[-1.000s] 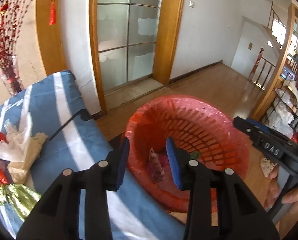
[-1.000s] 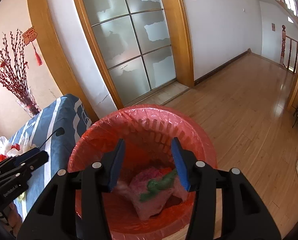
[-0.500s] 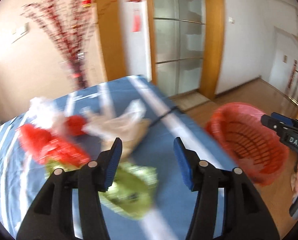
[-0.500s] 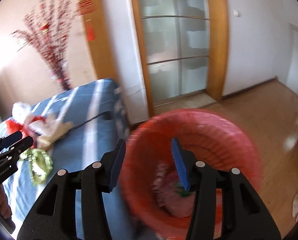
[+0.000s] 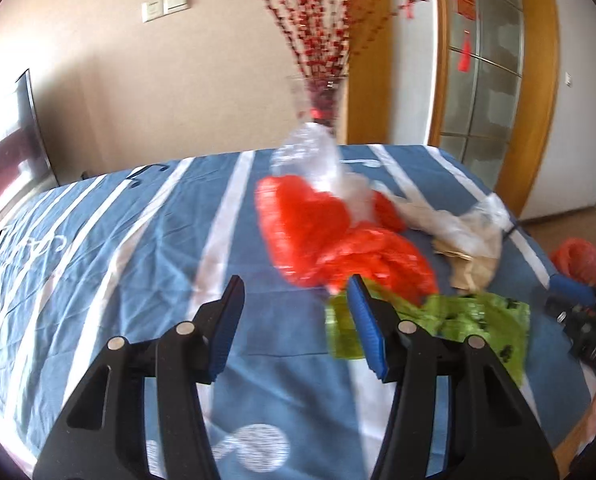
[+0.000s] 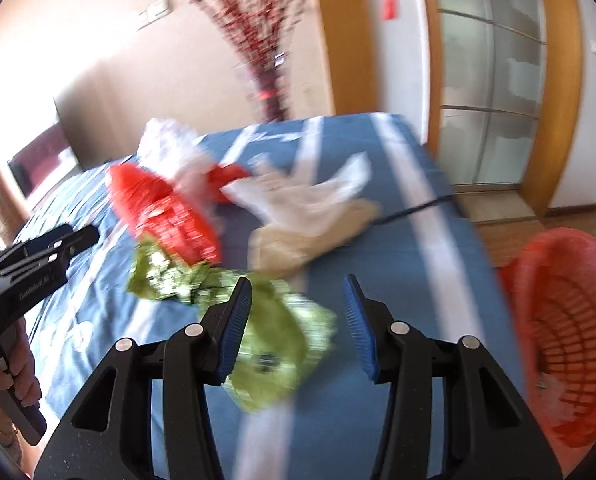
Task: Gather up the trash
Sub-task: 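Move both grippers back to the table toward the yellow-green bag, then grasp the yellow-green bag with the right gripper while the left gripper grasps the red bag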
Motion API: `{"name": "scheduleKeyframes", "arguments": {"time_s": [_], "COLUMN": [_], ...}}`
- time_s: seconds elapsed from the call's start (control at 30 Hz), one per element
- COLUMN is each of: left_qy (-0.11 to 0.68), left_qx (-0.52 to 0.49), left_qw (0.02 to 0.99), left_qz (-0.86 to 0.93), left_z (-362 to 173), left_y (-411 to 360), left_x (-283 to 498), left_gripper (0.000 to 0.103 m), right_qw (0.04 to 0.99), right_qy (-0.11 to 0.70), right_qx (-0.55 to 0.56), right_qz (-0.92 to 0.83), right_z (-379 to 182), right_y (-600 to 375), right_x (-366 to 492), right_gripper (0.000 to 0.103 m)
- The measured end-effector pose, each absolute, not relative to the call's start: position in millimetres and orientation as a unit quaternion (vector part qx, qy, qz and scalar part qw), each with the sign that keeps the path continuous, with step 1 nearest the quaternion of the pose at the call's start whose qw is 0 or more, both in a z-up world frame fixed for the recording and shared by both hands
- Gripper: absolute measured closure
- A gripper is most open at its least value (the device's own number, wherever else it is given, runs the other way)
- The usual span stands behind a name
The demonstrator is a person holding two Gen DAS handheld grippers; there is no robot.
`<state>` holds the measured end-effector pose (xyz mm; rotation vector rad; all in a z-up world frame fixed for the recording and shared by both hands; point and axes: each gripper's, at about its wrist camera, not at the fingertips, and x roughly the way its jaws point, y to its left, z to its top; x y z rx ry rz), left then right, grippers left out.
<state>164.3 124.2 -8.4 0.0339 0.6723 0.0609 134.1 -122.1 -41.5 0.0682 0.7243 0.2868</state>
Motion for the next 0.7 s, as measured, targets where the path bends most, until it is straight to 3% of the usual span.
{"name": "scheduleKeyframes", "arguments": {"time_s": [0.3,0.4,0.47,0.57,0.7], "left_qy": [0.332,0.333,0.335,0.337,0.34], "left_qx": [-0.008,-0.012,-0.012,-0.01,-0.009], "left_qw": [0.943,0.942,0.942,0.941,0.94], "left_qz": [0.035,0.033,0.03,0.027,0.027], "left_z": [-9,-12,-14,-15,-15], "left_y": [146,148,146,143,136], "left_x": [164,164,166,169,174], "left_gripper": [0.05,0.05,0.05,0.05,0.05], "right_qw": [0.901,0.904,0.902,0.901,0.903], "right_qy": [0.41,0.404,0.407,0.407,0.402], "right_qx": [-0.021,-0.042,-0.04,-0.036,-0.031], "right_qz": [0.141,0.134,0.142,0.146,0.147], "right_z": [-73,-76,-75,-76,-77], "right_y": [-70,-68,-69,-73,-77], "right_x": [157,150,147,146,140], "right_gripper": [0.055,0.07,0.089,0.098,0.101]}}
